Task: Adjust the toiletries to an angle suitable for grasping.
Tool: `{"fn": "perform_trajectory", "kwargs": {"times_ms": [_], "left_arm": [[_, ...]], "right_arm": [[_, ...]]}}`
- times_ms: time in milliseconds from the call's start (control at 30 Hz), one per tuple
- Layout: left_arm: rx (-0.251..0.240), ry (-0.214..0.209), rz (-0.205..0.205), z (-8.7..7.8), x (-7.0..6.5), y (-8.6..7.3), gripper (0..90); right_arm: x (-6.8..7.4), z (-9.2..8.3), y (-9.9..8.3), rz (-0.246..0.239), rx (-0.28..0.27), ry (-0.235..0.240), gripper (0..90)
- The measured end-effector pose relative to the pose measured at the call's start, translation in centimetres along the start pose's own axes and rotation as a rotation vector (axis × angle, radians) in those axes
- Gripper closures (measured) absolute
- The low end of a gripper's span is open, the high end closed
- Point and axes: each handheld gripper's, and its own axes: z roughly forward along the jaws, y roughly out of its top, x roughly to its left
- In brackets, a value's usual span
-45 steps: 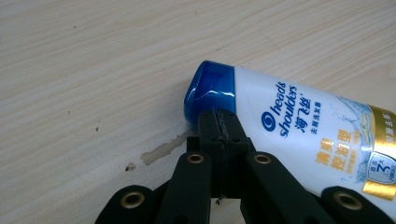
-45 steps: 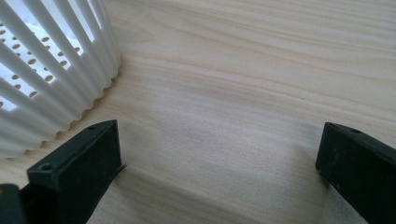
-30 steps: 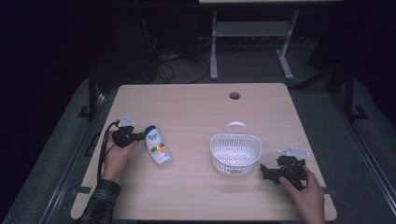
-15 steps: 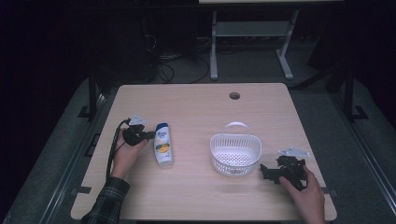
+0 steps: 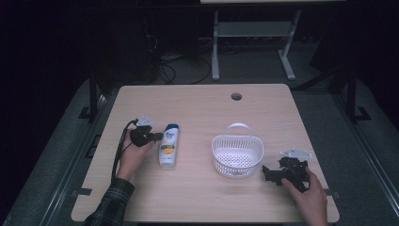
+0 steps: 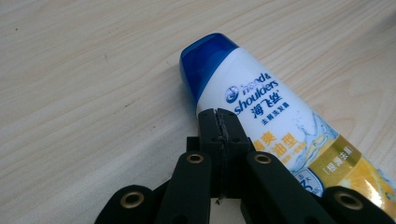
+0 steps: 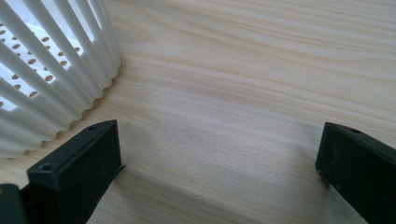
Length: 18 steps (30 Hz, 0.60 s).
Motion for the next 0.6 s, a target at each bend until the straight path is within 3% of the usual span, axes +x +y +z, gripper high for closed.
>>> {"fn": "perform_trajectory", "kwargs": {"times_ms": [100, 133, 167, 200, 233, 300, 333, 367, 467, 600], "left_arm": [[-0.018, -0.014, 0.001, -0.7, -0.6, 0.4, 90.0], [-0.018, -0.027, 0.028, -1.2, -1.6, 0.7, 90.0], [-0.018, -0.027, 0.028, -1.2, -1.6, 0.7, 90.0], [-0.022, -0.052, 0.051, -1.6, -2.5, 0.9, 90.0], [-0.022, -0.052, 0.051, -1.6, -2.5, 0.9, 90.0], [-0.027, -0.101, 0.055, -2.0, -4.0, 1.1, 90.0], [-0.027, -0.101, 0.055, -2.0, -4.0, 1.1, 90.0], [-0.017, -0.127, 0.065, -1.9, -5.0, 1.1, 90.0], [-0.012, -0.166, 0.071, -1.7, -6.3, 0.9, 90.0], [0.01, -0.185, 0.08, -1.5, -7.1, 0.3, 90.0]], "right_arm": [[0.0, 0.0, 0.0, 0.0, 0.0, 0.0, 0.0], [0.0, 0.0, 0.0, 0.0, 0.0, 0.0, 0.0], [0.0, 0.0, 0.0, 0.0, 0.0, 0.0, 0.0], [0.0, 0.0, 0.0, 0.0, 0.0, 0.0, 0.0], [0.0, 0.0, 0.0, 0.0, 0.0, 0.0, 0.0], [0.0, 0.0, 0.0, 0.0, 0.0, 0.0, 0.0], [0.0, 0.0, 0.0, 0.0, 0.0, 0.0, 0.0], [0.0, 0.0, 0.0, 0.0, 0.0, 0.0, 0.0], [0.0, 0.0, 0.0, -0.001, 0.0, 0.001, 0.0], [0.0, 0.0, 0.0, -0.001, 0.0, 0.002, 0.0]]}}
